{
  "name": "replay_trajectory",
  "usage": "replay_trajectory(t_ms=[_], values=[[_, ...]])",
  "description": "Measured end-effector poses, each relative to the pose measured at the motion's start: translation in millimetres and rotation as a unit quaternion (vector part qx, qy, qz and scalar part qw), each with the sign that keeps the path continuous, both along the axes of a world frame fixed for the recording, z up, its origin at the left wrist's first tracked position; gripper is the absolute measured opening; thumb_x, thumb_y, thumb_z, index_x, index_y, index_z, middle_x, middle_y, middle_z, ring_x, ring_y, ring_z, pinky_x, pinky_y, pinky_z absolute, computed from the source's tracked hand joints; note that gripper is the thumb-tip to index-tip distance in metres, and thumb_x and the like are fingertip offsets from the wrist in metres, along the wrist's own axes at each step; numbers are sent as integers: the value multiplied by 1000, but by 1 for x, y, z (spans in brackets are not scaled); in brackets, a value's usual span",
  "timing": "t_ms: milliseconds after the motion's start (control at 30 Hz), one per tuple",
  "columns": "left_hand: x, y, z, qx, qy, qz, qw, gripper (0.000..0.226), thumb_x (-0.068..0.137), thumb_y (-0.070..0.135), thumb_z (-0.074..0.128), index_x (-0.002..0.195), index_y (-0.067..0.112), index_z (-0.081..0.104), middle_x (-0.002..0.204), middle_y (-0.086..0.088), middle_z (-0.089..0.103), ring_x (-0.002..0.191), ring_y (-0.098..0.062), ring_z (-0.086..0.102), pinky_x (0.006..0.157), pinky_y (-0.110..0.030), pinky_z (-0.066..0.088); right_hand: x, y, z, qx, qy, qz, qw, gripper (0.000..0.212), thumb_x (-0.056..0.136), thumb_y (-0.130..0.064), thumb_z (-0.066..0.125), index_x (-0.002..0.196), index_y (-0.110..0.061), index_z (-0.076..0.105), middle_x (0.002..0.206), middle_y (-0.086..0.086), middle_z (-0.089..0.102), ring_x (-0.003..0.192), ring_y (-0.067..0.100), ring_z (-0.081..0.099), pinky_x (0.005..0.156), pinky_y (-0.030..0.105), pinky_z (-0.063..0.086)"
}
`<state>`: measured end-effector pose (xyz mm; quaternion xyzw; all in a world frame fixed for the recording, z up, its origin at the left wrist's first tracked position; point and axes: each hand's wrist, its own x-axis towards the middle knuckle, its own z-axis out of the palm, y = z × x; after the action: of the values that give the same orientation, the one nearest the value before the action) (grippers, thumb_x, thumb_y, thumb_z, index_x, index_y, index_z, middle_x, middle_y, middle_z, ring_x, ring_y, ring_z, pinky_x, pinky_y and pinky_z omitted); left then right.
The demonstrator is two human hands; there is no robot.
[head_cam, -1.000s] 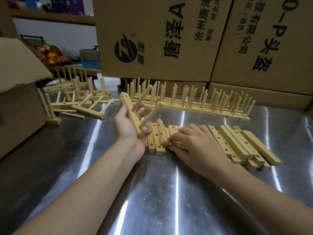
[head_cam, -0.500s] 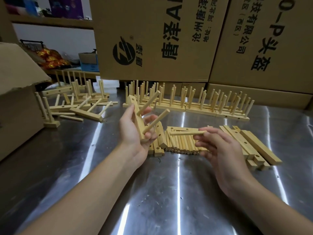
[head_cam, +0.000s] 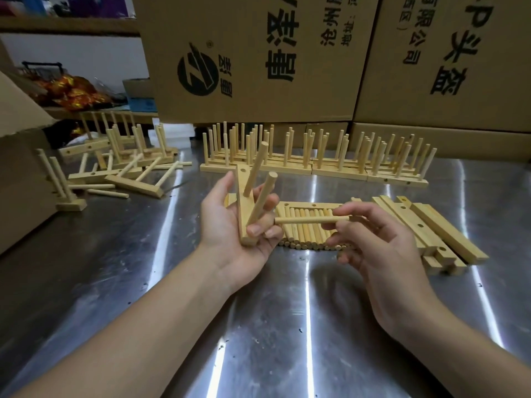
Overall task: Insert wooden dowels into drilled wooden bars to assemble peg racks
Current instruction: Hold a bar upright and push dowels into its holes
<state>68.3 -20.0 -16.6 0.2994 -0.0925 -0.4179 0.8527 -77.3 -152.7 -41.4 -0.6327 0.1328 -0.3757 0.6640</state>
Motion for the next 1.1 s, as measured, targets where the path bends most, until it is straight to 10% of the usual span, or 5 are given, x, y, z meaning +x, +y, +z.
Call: replay_trajectory(t_ms=[300, 633, 1100], values=[[-8, -5, -3, 101, -175, -30, 979, 69, 108, 65, 34, 108, 5, 69, 72, -5, 60, 40, -10, 40, 37, -19, 31, -4, 2, -3, -259, 83, 68, 960, 9, 101, -22, 73, 95, -29, 75, 66, -8, 58, 55, 3, 46, 49, 14, 35], [-10, 0, 1, 166, -418, -53, 891, 59, 111, 56, 30, 106, 14, 72, 75, -11, 64, 41, -15, 40, 34, -21, 35, -12, -15, 17, -219, -14, -105, 970, 12, 105, -29, 67, 101, -27, 79, 65, 5, 55, 56, 6, 43, 49, 18, 35], [-18, -2, -5, 164, -491, -118, 848, 58, 111, 57, 27, 118, 14, 65, 78, -12, 69, 44, -17, 40, 37, -21, 39, -13, -8, 23, -266, 5, -101, 959, 12, 104, -26, 69, 97, -28, 77, 55, -14, 51, 51, 4, 45, 51, 10, 35]])
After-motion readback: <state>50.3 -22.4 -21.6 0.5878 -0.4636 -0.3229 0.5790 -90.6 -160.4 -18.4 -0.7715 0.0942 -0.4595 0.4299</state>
